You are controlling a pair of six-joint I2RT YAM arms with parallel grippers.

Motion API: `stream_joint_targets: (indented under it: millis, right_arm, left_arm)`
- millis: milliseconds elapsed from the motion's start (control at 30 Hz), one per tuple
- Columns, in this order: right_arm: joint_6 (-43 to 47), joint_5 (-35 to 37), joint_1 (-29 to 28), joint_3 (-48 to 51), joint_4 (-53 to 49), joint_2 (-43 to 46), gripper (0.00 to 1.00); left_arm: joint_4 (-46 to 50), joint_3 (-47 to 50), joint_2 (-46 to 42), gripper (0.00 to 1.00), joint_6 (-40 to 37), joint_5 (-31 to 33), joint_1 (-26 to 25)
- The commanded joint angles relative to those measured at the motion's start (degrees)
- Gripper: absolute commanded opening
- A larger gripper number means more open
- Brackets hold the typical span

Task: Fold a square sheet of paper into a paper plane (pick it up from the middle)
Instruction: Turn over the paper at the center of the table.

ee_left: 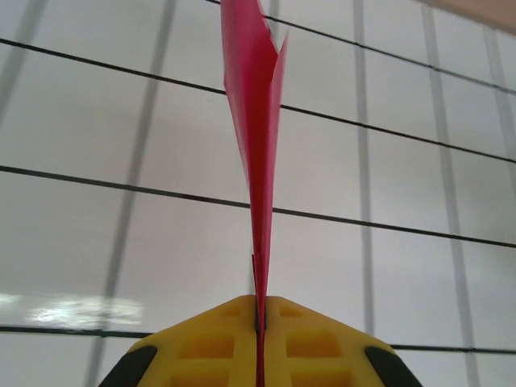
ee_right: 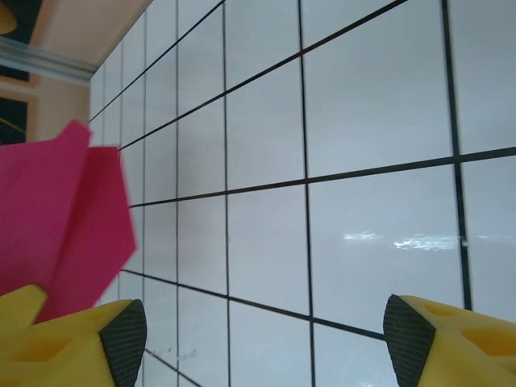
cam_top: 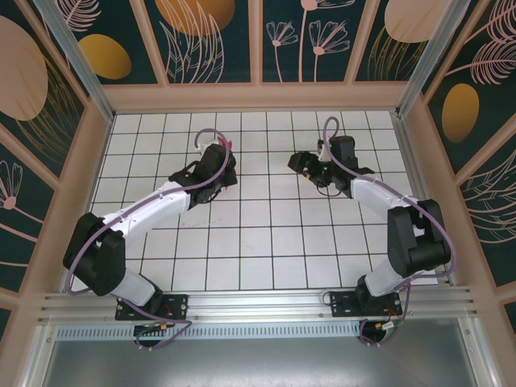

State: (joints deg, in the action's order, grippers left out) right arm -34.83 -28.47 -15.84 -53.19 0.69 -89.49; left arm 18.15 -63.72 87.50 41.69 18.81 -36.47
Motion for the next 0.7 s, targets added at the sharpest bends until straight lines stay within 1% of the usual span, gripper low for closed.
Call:
stream_joint_targets:
  millis: [0,33,100,200,300,367,467,533,600,667]
  right_arm:
    - [1.4,3.9,0.1,1.3,-1.3,2.1,0.82]
    - [1.3,4.3,0.1,1.5,-1.2,2.2,0.82]
    - [1.1,4.8,0.2,1.8,-1.2,2.2,0.82]
    - [0.7,5.8,0.1,1.7,-1.6,2.3,0.82]
    - [0.4,7.3,0.2,1.8,-2.4,2.3,0.82]
    - [0.2,7.8,0.2,1.9,-2.8,2.1,0.82]
    - [-0.1,8.1,0.3,2.0,-3.2,1.8,0.82]
    - [-0.3,8.6,0.2,2.1,-3.4,2.0,0.81]
    - [-0.4,9.2,0.2,2.2,-3.9,2.0,0.81]
    - [-0.8,9.5,0.4,2.0,-4.4,1.5,0.8]
  left_arm:
    - [17.0,-5.6,3.3,0.08,-3.6,17.5,-2.2]
    - [19.1,-7.0,4.7,0.08,-3.6,20.5,-2.9]
    - [22.9,-9.5,8.0,0.08,-3.2,24.4,-3.9]
    - [27.3,-13.0,14.4,0.09,-2.0,28.1,-5.6]
    - [28.6,-16.1,19.8,0.11,-0.8,28.8,-7.1]
    - [26.2,-17.1,21.9,0.13,-0.9,26.2,-7.8]
    - [19.3,-17.0,23.5,0.2,-1.6,19.0,-8.2]
    - [13.6,-15.3,22.8,0.31,-2.3,14.5,-8.1]
    - [7.9,-13.0,21.8,0.45,-3.6,11.3,-8.1]
    - [5.5,-11.9,21.5,0.5,-4.6,8.7,-7.6]
